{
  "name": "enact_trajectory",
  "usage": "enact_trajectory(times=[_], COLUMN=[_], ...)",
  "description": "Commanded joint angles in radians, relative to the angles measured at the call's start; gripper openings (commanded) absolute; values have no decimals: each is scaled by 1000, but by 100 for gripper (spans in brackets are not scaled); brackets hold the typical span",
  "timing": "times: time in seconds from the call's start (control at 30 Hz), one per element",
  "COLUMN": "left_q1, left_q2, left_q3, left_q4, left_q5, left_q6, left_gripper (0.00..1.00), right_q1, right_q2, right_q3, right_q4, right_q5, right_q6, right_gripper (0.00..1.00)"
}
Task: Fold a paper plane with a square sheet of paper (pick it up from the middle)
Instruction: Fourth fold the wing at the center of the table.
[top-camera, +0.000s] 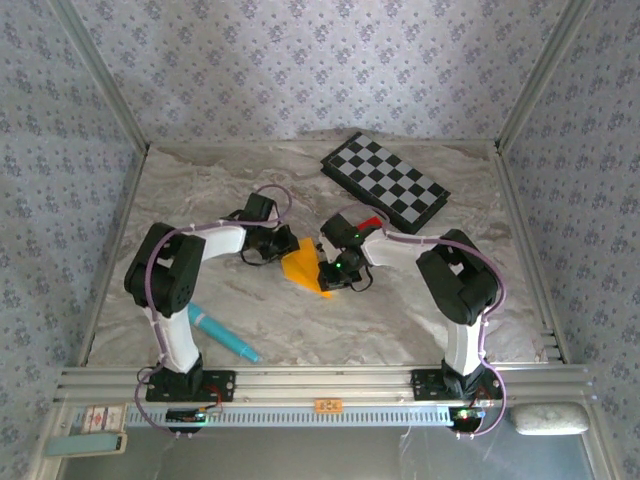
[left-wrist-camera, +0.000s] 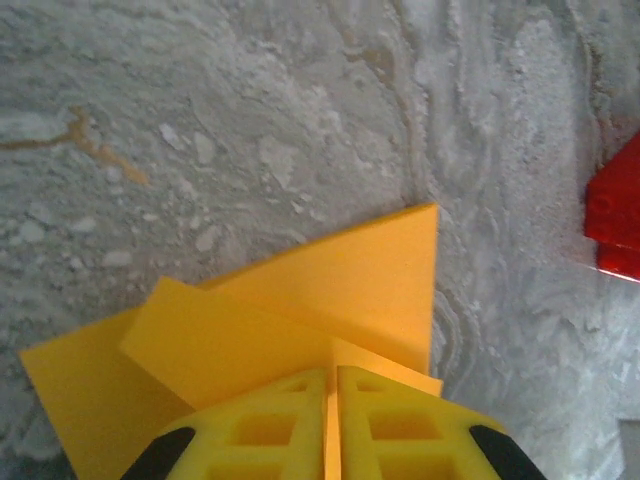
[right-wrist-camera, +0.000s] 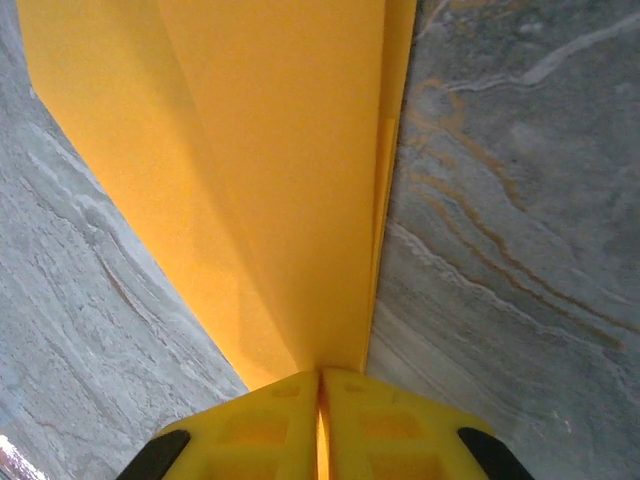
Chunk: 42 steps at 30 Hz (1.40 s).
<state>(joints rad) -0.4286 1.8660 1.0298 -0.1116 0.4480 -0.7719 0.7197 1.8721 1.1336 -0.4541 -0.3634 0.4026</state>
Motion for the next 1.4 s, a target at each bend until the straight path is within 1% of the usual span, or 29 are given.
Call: enact_trajectory(times=[0.0, 0.13, 0.2, 0.27, 0.4, 0.57, 0.73, 0.87, 1.0, 1.23, 1.37], left_q1=[-2, -1, -2, -2, -2, -3, -4, -4, -4, -4, -4], left_q2=[24, 41, 48, 51, 51, 63, 76, 78, 97, 133, 142], left_q3=[9, 5, 6, 6, 6, 7, 18, 24, 33, 55, 62], left_q4=[-50, -69, -74, -75, -89, -99, -133, -177, -229, -303, -319], left_q5=[-49, -66, -69, -69, -78, -67, -71, -106, -160, -242, -260], left_q6=[7, 10, 9, 6, 9, 19, 35, 34, 30, 26, 26], left_gripper=[9, 8, 8, 8, 8, 8, 8, 7, 7, 6, 5], right_q1=[-17, -20, -20, -20, -18, -14, -15, -16, -20, -31, -42], right_q2=[-53, -154, -150, -105, -7, 83, 154, 176, 166, 89, 36], right_q3=[-20, -10, 8, 35, 90, 155, 202, 186, 137, 19, -47], right_q4=[-38, 57, 81, 84, 103, 122, 108, 83, 77, 78, 90], right_q5=[22, 21, -7, -33, -60, -57, -55, -41, -47, -97, -105], right_q6=[-7, -2, 2, 13, 46, 62, 61, 55, 44, 17, 19], right_gripper=[13, 17, 18, 18, 14, 7, 4, 4, 3, 3, 3])
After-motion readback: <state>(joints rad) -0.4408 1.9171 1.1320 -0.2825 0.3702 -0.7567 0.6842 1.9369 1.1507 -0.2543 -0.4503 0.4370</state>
